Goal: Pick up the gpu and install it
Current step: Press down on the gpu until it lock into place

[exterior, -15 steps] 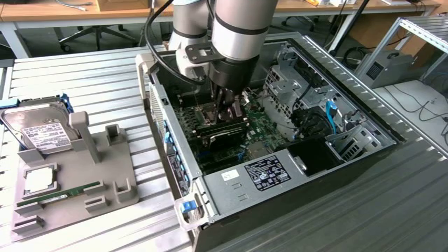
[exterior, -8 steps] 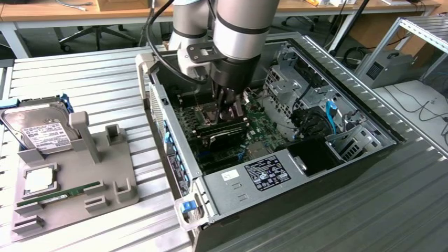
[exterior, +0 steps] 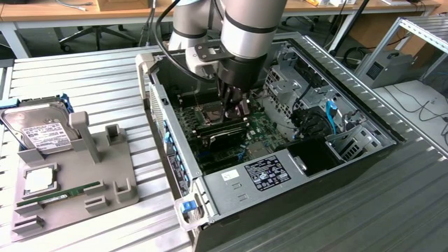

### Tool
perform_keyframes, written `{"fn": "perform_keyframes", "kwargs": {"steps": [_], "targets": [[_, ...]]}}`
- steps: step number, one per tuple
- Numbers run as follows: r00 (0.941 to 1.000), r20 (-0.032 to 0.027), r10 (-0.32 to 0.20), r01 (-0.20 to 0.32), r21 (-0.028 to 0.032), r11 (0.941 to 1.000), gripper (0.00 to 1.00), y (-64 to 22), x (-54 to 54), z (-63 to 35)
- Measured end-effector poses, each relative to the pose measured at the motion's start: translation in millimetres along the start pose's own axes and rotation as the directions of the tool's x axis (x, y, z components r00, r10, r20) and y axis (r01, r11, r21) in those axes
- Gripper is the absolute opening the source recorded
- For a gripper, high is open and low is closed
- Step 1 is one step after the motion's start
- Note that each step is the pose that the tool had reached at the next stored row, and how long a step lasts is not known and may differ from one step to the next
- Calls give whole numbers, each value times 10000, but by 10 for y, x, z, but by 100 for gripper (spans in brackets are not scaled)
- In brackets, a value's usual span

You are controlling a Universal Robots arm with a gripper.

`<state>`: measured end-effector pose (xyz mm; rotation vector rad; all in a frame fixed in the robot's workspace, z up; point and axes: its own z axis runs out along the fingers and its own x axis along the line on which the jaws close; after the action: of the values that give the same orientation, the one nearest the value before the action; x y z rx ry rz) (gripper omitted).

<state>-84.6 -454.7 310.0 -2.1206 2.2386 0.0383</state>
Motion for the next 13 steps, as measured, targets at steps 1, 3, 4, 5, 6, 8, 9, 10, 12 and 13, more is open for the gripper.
{"fn": "perform_keyframes", "kwargs": {"steps": [1, 3, 4, 5, 6, 8, 9, 10, 12, 13], "targets": [[10000, 0, 0, 0, 0, 10000, 11, -9, -1, -8], [10000, 1, 0, 0, 0, 10000, 11, -22, -3, -32], [10000, 1, 0, 0, 0, 10000, 11, -28, -5, -50], [10000, 2, 0, 0, 0, 10000, 11, -33, -6, -69], [10000, 2, 0, 0, 1, 10000, 11, -36, -7, -82], [10000, 2, 1, -1, 1, 10000, 11, -39, -9, -102], [10000, 1, 1, -1, 0, 10000, 11, -40, -9, -112], [10000, 1, 0, 0, 0, 10000, 11, -40, -10, -119], [10000, 4, 0, 0, 2, 10000, 11, -40, -10, -120], [10000, 4, 0, 0, 2, 10000, 11, -40, -10, -120]]}}
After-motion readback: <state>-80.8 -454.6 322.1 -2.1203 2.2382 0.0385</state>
